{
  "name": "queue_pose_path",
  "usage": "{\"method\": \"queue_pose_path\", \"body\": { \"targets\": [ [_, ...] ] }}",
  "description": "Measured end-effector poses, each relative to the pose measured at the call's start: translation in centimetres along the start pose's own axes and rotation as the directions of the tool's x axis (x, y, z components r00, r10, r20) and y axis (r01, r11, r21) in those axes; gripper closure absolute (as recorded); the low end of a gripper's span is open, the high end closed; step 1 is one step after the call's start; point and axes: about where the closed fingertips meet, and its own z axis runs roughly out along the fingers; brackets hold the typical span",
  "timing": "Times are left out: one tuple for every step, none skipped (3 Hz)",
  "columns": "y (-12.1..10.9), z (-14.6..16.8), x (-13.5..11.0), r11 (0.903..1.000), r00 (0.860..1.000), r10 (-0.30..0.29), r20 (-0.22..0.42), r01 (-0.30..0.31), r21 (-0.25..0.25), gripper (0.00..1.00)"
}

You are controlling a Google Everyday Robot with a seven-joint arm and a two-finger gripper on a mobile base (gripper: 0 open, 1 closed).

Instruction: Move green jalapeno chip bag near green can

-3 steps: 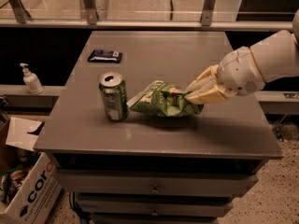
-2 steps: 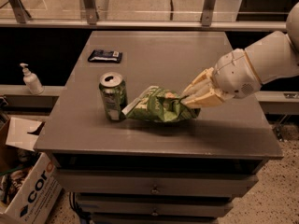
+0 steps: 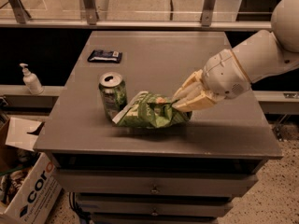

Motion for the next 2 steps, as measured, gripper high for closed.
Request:
{"method": "queue_pose_path", "body": {
  "targets": [
    [0.12,0.6,-0.57,0.9996,1.0,-0.014,0.001,0.014,-0.026,1.0],
    [0.01,1.05,-0.95,0.9989,1.0,-0.016,-0.005,0.016,-0.043,0.82]
  ]
}}
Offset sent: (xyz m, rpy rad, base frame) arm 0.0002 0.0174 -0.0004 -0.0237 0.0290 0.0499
